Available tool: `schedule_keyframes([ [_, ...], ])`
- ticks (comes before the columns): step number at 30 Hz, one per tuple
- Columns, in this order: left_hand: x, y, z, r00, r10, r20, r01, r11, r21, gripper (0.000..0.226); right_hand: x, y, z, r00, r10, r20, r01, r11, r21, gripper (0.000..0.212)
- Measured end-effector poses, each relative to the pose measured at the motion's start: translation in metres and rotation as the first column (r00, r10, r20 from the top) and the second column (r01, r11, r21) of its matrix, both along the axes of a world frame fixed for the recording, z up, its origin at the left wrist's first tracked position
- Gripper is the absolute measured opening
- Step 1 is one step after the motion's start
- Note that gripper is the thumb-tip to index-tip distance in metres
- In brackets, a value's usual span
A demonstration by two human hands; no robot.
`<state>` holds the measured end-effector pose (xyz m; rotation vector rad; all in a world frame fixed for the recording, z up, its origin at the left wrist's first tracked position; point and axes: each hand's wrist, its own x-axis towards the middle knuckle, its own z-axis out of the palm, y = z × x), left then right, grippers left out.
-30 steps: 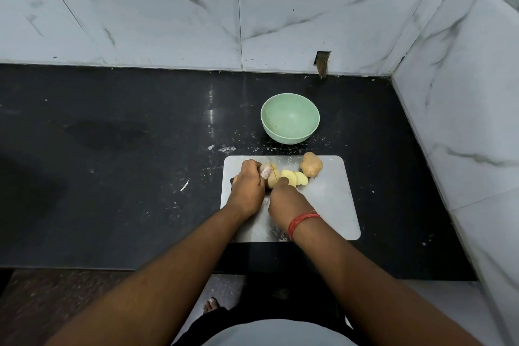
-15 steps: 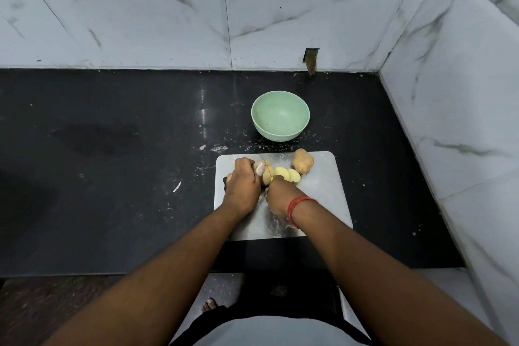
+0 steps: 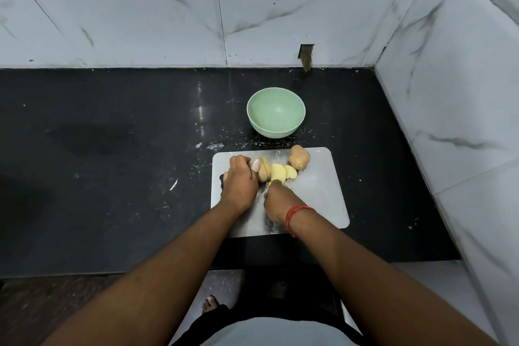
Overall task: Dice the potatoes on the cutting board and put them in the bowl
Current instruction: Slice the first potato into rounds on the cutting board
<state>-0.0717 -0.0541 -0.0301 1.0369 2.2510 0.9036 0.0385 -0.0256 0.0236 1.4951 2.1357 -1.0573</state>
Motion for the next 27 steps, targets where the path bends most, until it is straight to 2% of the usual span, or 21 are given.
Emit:
schedule_keyframes([
  [2,-0.001,0.001,-0.002,1.000,0.016,0.024,-0.016,1.000,0.005,0.037,0.001,-0.001,0.001,0.999,0.028,0.023,-0.027,0.999,-0.023,0.047],
  [5,-0.003,0.002,-0.003,0.998,0.026,0.050,-0.026,1.000,0.007,0.037,0.011,-0.007,-0.002,0.997,0.078,0.014,-0.079,0.997,0.017,0.026],
  [7,-0.003,0.002,-0.004,0.998,0.020,0.056,-0.020,1.000,0.009,0.037,0.021,-0.012,-0.008,0.998,0.067,0.011,-0.068,0.997,0.027,0.028],
  [10,-0.004,0.002,-0.004,0.998,0.020,0.065,-0.021,1.000,0.007,0.037,0.032,-0.016,-0.011,0.993,0.113,0.037,-0.114,0.993,0.020,0.012],
  [12,-0.004,0.001,-0.005,0.997,0.021,0.069,-0.022,1.000,0.011,0.038,0.038,-0.017,-0.008,0.991,0.125,0.036,-0.126,0.992,0.023,0.012],
  [16,-0.006,0.000,-0.009,0.996,0.011,0.086,-0.014,0.999,0.036,0.037,0.049,-0.022,-0.006,0.997,0.067,-0.034,-0.067,0.998,0.001,0.006],
  [19,-0.004,-0.002,-0.009,0.997,0.019,0.078,-0.024,0.998,0.065,0.034,0.051,-0.029,0.001,0.990,-0.042,-0.132,0.042,0.999,-0.009,0.009],
  [27,0.001,-0.006,-0.015,0.996,0.053,0.069,-0.059,0.994,0.094,0.029,0.035,-0.026,0.007,0.966,-0.084,-0.243,0.108,0.991,0.085,0.025],
])
